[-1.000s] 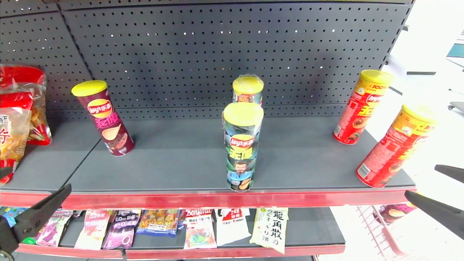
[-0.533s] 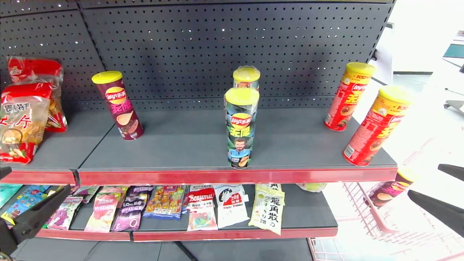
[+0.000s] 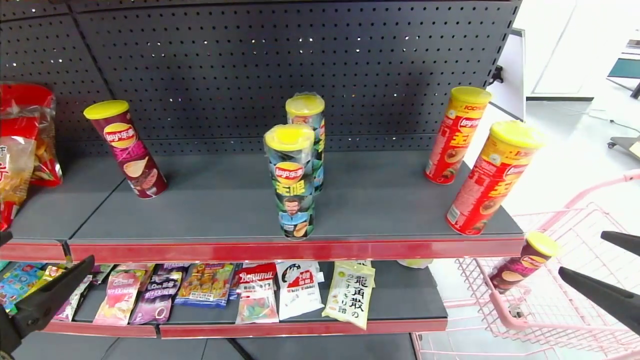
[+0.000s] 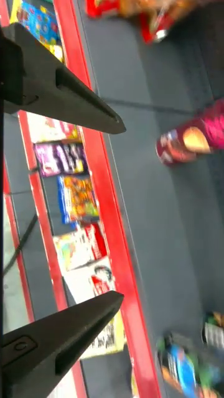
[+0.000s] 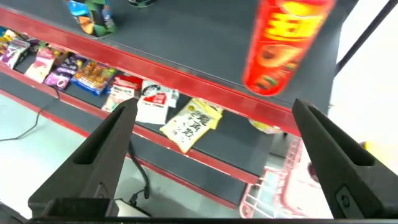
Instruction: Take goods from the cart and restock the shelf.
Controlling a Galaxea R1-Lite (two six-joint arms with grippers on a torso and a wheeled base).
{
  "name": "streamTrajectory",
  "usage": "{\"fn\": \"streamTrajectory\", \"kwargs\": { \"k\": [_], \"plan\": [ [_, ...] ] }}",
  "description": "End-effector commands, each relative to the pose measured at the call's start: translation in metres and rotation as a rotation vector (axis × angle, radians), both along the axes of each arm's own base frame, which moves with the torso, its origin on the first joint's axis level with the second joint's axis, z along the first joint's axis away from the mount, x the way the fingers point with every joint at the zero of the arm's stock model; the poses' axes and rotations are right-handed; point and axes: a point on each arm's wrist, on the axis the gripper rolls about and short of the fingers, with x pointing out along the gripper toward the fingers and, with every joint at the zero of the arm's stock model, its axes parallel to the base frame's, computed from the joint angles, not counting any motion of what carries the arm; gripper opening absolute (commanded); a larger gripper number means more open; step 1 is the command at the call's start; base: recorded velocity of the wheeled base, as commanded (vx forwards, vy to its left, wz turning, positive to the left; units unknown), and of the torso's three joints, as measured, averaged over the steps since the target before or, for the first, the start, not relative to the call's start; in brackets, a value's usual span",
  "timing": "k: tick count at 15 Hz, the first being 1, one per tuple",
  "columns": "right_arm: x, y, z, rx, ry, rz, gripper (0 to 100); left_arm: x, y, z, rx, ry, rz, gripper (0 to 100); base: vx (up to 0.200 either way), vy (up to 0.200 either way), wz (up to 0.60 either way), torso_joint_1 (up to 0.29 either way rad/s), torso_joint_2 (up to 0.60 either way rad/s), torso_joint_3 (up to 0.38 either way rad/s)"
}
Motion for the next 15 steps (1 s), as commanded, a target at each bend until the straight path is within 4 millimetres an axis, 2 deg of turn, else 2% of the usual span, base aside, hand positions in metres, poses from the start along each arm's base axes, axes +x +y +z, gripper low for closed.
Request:
{"fn": "streamTrajectory", "kwargs": {
  "k": [1,4,15],
  "plan": [
    [0.0017,0.0003,-0.0009,-0.001,0.008,0.0,100,0.0006,-0.0001,-0.0002,0.001,0.002,0.0,100,0.0,-0.2,0.0,0.002,0.0,0.007],
    [0.0026,0.0,-0.0019,-0.004,0.015,-0.004,100,0.0,0.0,0.0001,-0.001,0.0,0.0,100,0.0,-0.2,0.0,0.004,0.0,0.001],
    [0.0023,-0.0016,-0.0056,-0.007,0.026,-0.025,100,-0.0065,0.0006,0.0017,0.024,-0.03,-0.014,100,0.0,0.0,0.0,0.0,0.0,0.0]
  ]
}}
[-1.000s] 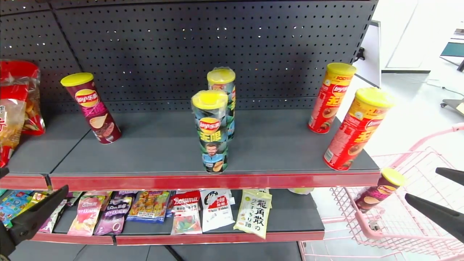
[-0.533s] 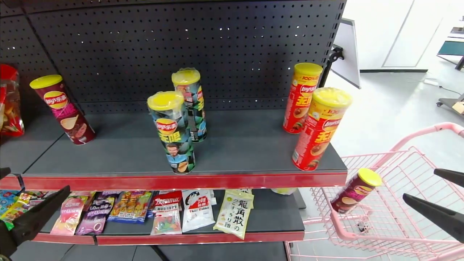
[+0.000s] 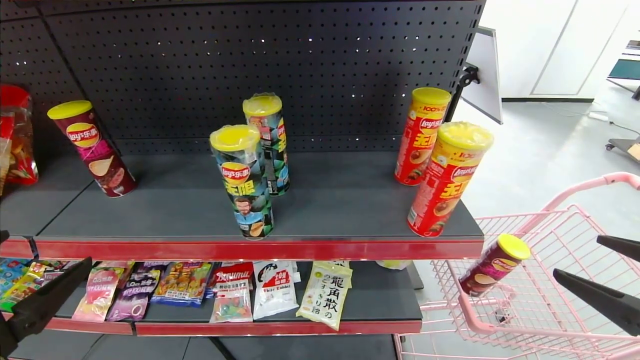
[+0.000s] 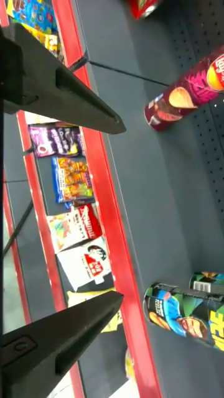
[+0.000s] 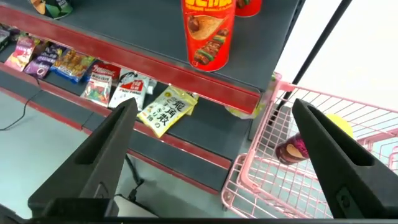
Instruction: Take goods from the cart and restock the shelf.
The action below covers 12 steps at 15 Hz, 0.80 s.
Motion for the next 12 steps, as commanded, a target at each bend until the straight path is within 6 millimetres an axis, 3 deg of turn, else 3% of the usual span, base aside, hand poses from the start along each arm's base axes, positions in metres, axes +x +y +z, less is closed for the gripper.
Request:
{"fn": "streamTrajectory", "kwargs": {
  "k": [1,6,9,12],
  "plan": [
    [-0.001,0.0,-0.001,-0.002,0.0,0.001,100,-0.005,0.001,-0.001,0.005,-0.015,-0.003,100,0.0,0.0,0.0,0.0,0.0,0.0],
    [0.0,0.0,-0.003,-0.019,0.003,0.003,100,-0.022,0.003,-0.011,0.027,-0.02,0.003,100,0.0,0.0,0.0,0.0,0.0,0.0],
    [0.001,0.0,-0.003,-0.019,0.003,0.005,100,-0.022,0.003,-0.011,0.035,-0.021,0.002,100,-0.2,0.0,0.0,0.007,0.01,0.001],
    [0.0,0.0,-0.004,-0.019,0.008,0.005,100,-0.022,0.003,-0.011,0.035,-0.019,0.001,100,0.0,0.0,0.0,0.0,0.0,0.0]
  ]
}}
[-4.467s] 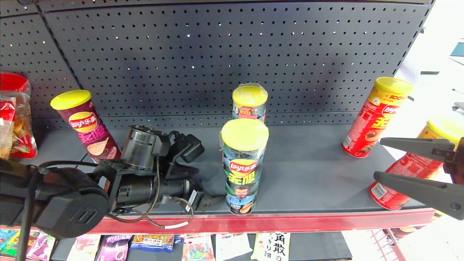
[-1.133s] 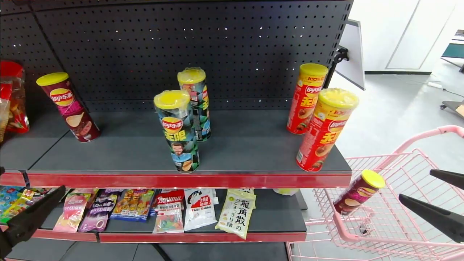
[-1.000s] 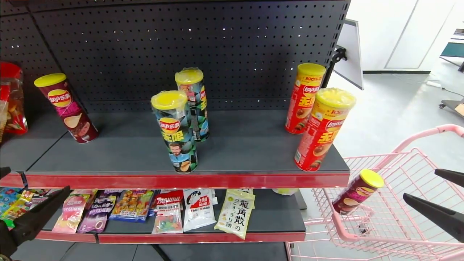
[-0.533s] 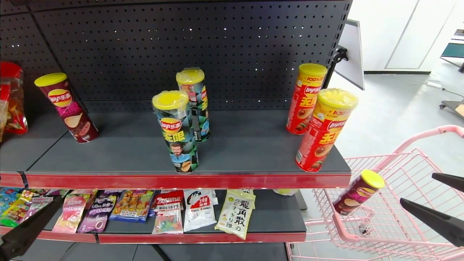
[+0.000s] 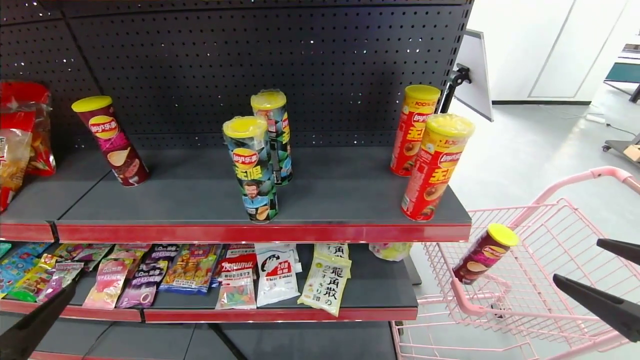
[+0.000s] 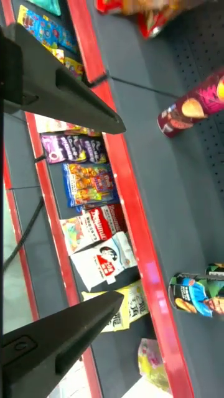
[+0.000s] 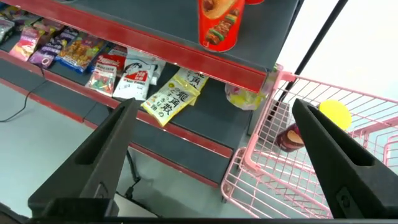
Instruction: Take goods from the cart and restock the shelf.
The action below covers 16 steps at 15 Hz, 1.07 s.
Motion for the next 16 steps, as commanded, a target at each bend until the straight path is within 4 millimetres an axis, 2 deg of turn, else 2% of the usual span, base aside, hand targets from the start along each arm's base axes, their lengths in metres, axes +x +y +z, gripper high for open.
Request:
{"fn": "streamTrajectory", "kwargs": {
  "k": [1,10,15,16],
  "plan": [
    [0.0004,0.0001,-0.001,-0.001,0.006,0.0,100,0.0006,0.0,-0.0002,0.001,0.003,0.0,100,0.0,0.0,0.0,0.0,0.0,0.0],
    [0.0035,0.0005,-0.0042,-0.018,0.017,0.005,100,-0.0003,0.0,0.0016,-0.006,-0.007,-0.004,100,0.0,0.0,-0.6,0.007,0.01,0.002],
    [0.0089,0.001,-0.0053,-0.023,0.037,0.002,100,-0.0058,-0.0011,0.0038,-0.068,-0.03,-0.079,100,0.0,0.0,0.0,0.0,0.0,0.0],
    [0.0091,0.0008,-0.0048,-0.024,0.035,-0.004,100,-0.0069,-0.0014,0.0049,-0.092,-0.033,-0.098,100,0.0,0.0,0.6,0.012,-0.01,0.002]
  ]
}}
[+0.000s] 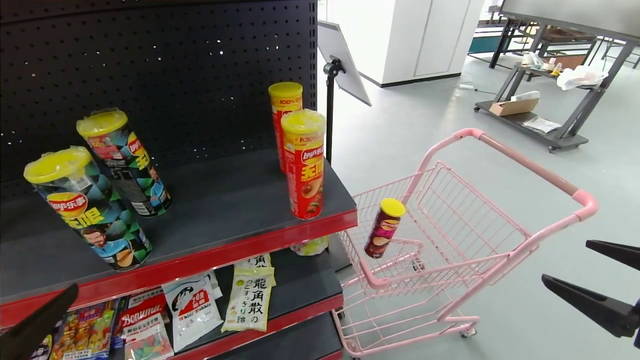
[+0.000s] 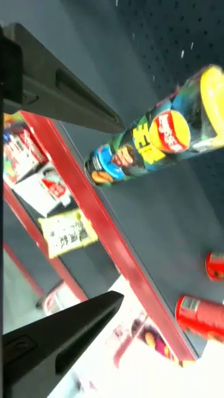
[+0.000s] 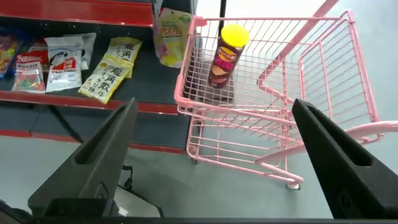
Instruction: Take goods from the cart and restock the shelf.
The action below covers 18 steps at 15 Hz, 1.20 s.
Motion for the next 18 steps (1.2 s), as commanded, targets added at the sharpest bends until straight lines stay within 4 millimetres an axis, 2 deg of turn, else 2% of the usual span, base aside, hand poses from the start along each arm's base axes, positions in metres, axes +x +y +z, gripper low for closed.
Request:
{"fn": "streamTrajectory", "kwargs": {
  "k": [1,6,8,18],
  "plan": [
    [0.003,0.0,-0.001,-0.009,0.014,-0.021,100,-0.003,-0.001,0.003,-0.054,-0.011,-0.039,100,0.0,0.0,0.6,-0.095,0.18,0.11],
    [0.007,0.0,-0.004,-0.016,0.036,-0.031,100,-0.011,0.0,0.004,-0.09,-0.04,-0.051,100,0.0,0.0,0.6,-0.142,0.33,0.187],
    [0.01,0.001,-0.007,-0.019,0.057,-0.03,100,-0.027,0.002,-0.004,-0.089,-0.027,-0.063,100,0.0,0.0,0.6,-0.159,0.35,0.21],
    [0.007,0.0,-0.011,-0.025,0.066,-0.029,100,-0.031,0.003,-0.007,-0.082,-0.021,-0.057,100,0.0,0.0,0.0,-0.025,0.06,0.035]
  ]
}}
